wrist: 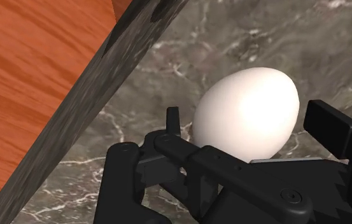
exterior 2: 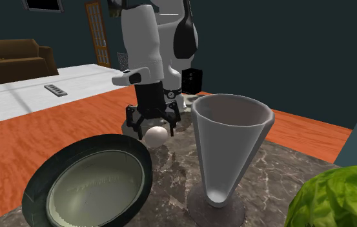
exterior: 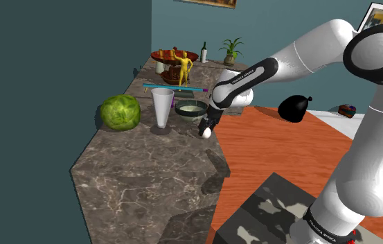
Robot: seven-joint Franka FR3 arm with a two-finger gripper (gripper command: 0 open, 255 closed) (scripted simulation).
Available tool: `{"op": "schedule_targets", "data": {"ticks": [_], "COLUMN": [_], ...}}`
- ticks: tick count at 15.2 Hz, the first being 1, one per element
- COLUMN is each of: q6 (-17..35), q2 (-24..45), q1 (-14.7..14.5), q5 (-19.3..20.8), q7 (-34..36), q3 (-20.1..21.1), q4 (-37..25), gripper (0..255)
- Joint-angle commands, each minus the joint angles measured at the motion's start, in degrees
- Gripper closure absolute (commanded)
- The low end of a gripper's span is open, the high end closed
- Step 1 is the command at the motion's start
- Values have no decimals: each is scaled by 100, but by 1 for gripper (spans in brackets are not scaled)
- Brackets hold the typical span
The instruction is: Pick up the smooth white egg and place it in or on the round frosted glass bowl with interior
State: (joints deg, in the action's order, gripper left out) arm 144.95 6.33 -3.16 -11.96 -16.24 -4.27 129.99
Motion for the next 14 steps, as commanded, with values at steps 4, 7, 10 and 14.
{"op": "schedule_targets", "data": {"ticks": [4,7,10,14], "q6": [2,2,3,-68], "q2": [2,1,1,-52], "q1": [0,0,0,-1], "q5": [-1,-1,-1,25], "q7": [-1,-1,-2,24], "q3": [0,0,0,-6], "q4": [0,1,1,-19], "gripper": [255,255,255,255]}}
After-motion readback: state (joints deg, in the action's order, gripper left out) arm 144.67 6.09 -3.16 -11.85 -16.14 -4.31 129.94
